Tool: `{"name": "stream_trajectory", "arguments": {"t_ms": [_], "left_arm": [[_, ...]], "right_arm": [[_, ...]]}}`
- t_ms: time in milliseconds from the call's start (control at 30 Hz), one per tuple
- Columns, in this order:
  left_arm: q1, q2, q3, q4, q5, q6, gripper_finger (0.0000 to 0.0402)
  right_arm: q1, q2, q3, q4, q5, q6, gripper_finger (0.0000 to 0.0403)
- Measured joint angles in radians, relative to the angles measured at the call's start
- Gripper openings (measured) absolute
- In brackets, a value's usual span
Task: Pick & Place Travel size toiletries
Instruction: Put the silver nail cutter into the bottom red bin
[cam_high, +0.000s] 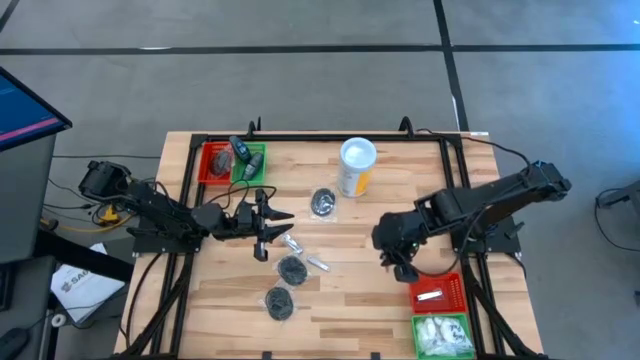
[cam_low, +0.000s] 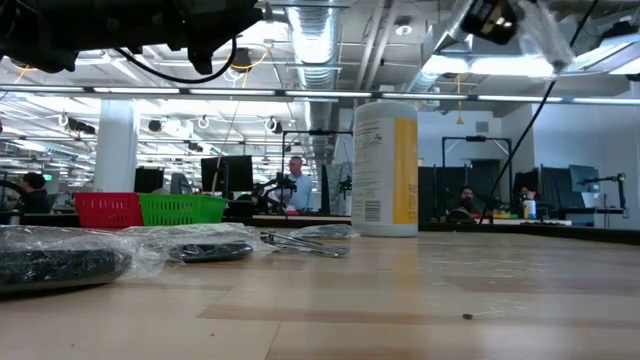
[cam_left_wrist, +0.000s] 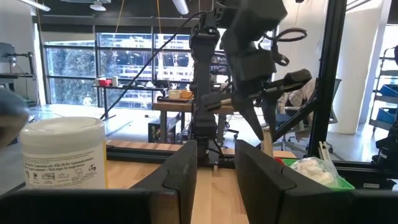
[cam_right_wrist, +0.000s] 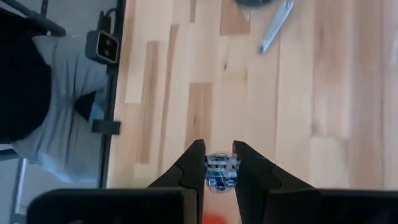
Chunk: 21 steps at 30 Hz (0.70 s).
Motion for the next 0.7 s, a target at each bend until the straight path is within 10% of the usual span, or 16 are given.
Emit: {"name": "stream_trajectory", "arguments": {"t_ms": [700], "left_arm": [[0.000,0.000,0.000,0.000,0.000,-0.005,0.0100]], "right_arm": [[0.278,0.000,-0.049,-0.209,0.067,0.443,0.0047]]}}
